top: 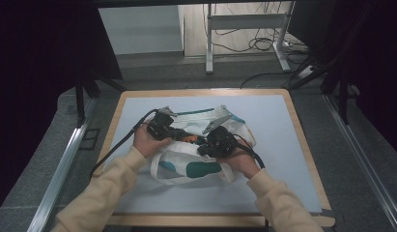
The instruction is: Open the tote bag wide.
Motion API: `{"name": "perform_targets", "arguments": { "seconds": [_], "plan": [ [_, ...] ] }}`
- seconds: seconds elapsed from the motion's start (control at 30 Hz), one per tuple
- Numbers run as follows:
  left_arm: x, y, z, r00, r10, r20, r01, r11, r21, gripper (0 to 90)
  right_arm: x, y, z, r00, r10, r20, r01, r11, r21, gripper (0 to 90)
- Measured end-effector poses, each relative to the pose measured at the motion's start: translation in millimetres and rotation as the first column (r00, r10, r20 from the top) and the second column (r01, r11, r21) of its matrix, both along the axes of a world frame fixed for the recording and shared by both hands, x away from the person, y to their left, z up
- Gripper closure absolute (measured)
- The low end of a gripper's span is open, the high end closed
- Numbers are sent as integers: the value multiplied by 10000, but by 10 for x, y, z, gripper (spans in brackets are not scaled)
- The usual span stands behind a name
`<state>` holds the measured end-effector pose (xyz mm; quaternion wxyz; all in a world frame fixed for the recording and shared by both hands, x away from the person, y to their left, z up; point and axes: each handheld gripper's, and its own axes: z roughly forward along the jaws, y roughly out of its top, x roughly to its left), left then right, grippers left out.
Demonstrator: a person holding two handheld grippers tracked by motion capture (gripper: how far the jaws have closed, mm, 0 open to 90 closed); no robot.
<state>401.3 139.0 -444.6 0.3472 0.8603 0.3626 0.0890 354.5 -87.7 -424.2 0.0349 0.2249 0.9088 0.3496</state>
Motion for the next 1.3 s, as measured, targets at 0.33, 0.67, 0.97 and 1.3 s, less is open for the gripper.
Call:
{"name": "perform_targets", "arguments": {
  "seconds": [0.33, 0.67, 0.97, 1.3],
  "plan": [
    [160, -66, 23, 9977, 465, 500, -472, 9988, 125, 900, -184, -70, -148, 9981, 595, -174, -592, 9981, 178, 895],
    [273, -137, -5, 9950, 784, 618, -802, 9964, 264, 900, -374, -106, -271, 9963, 856, -58, -853, 9952, 486, 896],
    [331, -134, -13, 9953, 831, 498, -833, 9965, 13, 900, -451, -115, -305, 9957, 918, 76, -921, 9928, 764, 896],
    [280, -129, 10, 9961, 729, 499, -725, 9973, -88, 900, -21, -146, 60, 9882, -1031, 1137, 922, 9910, 973, 895]
  ]
}}
